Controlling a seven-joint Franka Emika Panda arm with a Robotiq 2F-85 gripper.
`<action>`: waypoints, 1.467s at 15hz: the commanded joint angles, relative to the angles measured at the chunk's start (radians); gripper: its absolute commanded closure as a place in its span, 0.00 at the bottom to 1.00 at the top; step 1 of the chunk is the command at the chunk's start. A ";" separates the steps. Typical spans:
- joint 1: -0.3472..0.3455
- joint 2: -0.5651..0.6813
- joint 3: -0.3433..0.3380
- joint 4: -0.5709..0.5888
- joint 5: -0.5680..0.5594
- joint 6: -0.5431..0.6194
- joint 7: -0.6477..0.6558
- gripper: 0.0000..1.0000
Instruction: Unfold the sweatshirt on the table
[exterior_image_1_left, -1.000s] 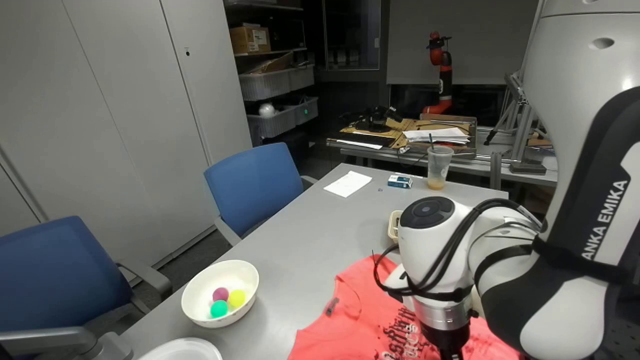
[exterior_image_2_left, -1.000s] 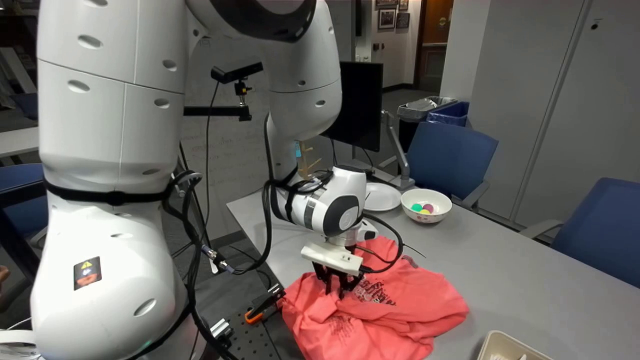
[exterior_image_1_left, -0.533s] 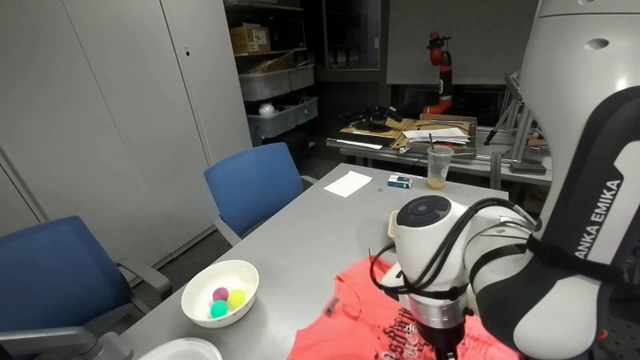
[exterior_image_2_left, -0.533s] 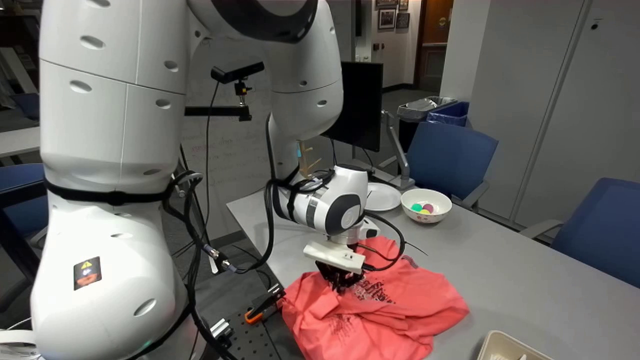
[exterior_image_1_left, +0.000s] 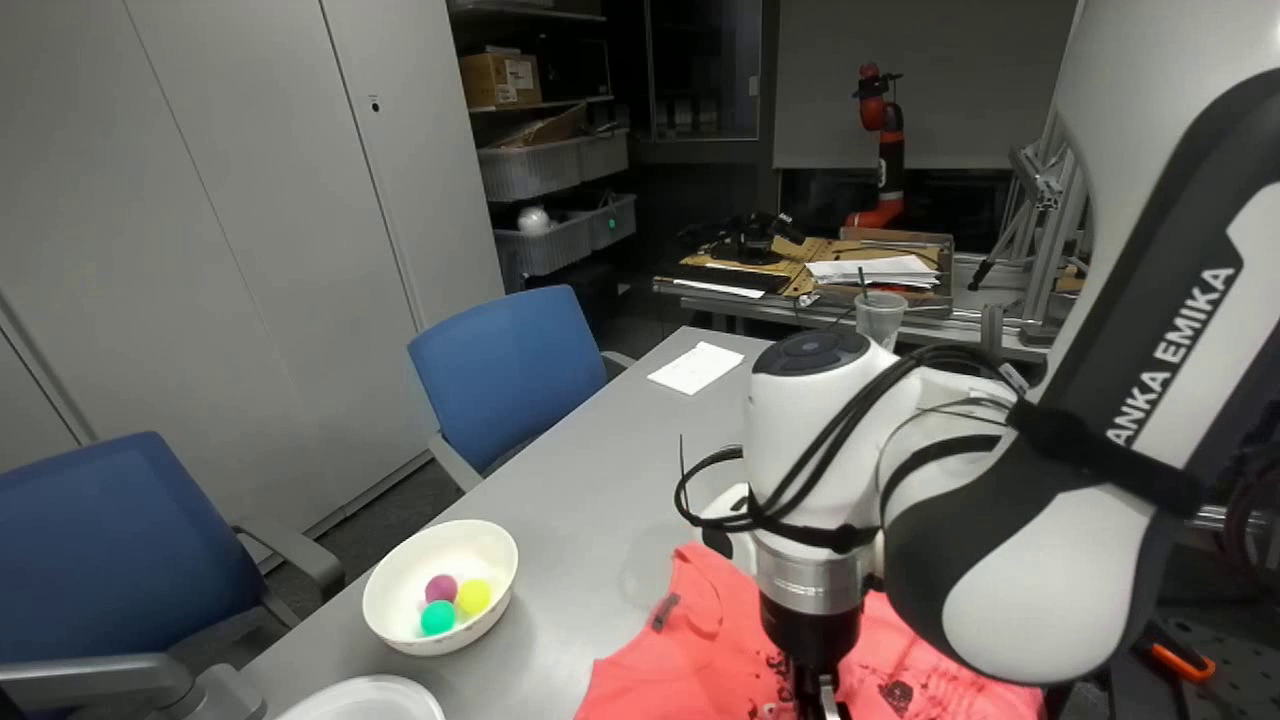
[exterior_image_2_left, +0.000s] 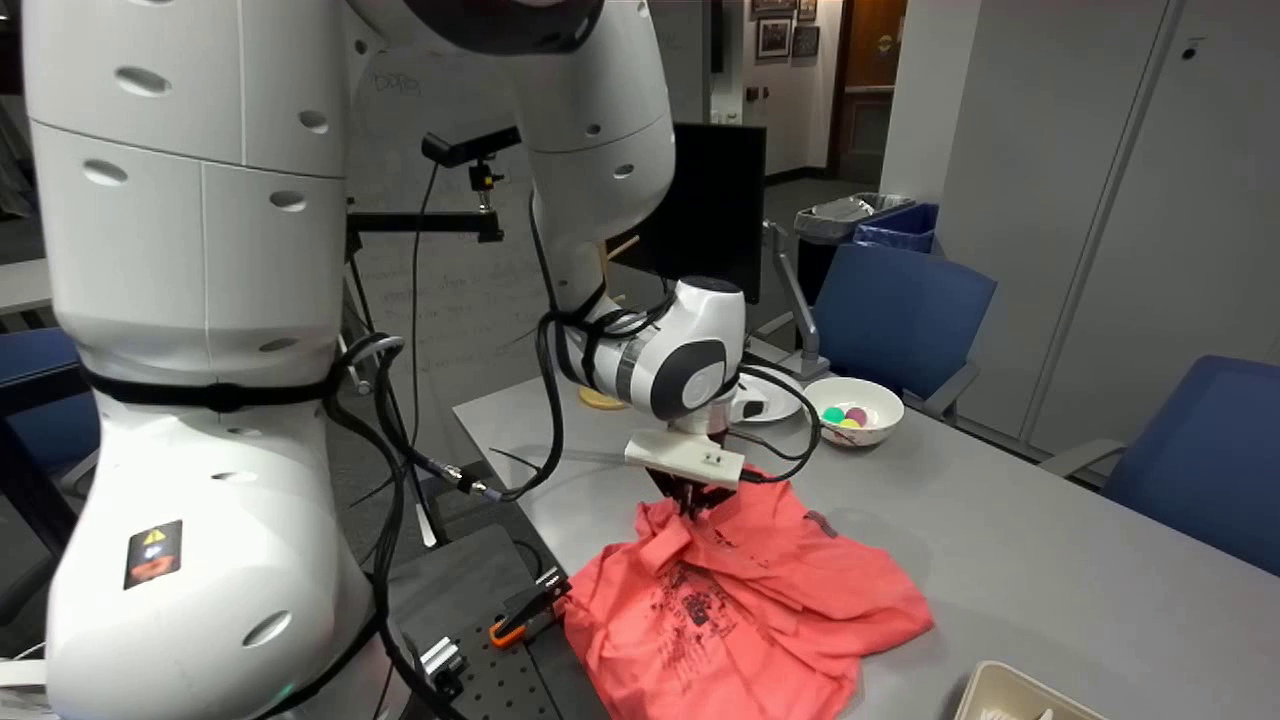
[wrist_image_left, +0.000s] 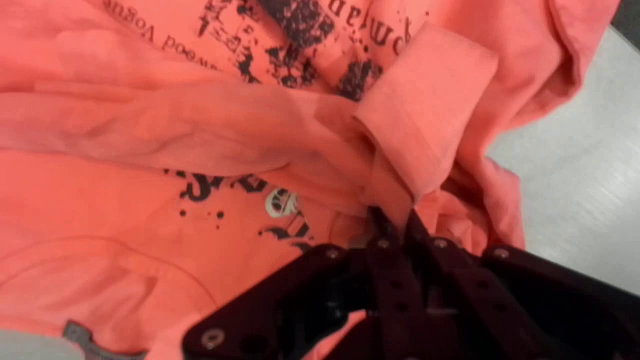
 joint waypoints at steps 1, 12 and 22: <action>-0.045 -0.009 0.074 0.051 0.106 -0.003 -0.080 0.98; -0.036 0.023 0.157 0.187 0.323 0.031 -0.070 0.73; -0.014 0.040 0.131 0.177 0.278 -0.008 -0.031 0.01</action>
